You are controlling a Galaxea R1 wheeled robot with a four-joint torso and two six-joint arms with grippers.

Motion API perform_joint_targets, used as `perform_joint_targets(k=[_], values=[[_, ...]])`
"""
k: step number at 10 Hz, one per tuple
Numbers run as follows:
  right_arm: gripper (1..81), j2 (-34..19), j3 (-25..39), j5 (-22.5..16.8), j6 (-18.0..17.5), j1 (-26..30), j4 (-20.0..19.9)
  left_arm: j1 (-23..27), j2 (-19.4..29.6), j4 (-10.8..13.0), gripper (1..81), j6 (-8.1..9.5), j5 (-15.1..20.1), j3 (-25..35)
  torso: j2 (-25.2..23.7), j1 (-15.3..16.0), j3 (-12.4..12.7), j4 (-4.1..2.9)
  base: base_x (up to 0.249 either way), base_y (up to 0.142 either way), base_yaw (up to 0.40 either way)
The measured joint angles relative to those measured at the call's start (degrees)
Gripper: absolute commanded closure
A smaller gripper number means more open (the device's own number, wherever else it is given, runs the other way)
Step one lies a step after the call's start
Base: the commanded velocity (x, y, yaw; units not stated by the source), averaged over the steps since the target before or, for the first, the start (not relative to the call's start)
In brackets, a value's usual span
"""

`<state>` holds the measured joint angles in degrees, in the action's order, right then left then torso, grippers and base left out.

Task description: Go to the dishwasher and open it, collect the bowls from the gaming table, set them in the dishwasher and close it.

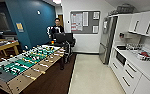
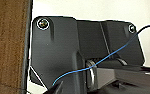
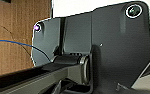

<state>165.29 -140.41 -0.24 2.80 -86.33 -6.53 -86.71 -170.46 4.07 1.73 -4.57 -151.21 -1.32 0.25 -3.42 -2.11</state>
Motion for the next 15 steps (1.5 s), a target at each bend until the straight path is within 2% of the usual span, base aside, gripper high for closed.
perform_joint_targets(k=[11, 15], values=[[1.0, 0.67, -0.22, 0.06, -0.02, -0.35, 0.1, -0.02, -0.24, 0.02, 1.0, 0.0, 0.04, -0.11, 0.0, -0.02, 0.0, 0.0, 0.0, 0.0, 0.37], [1.0, 2.22, -2.06, 0.02, 0.0, -0.32, 0.2, 0.02, -0.46, 0.02, 1.0, 0.0, -0.02, -0.37, 0.0, -0.02, 0.0, 0.0, 0.0, 0.0, 0.37]])
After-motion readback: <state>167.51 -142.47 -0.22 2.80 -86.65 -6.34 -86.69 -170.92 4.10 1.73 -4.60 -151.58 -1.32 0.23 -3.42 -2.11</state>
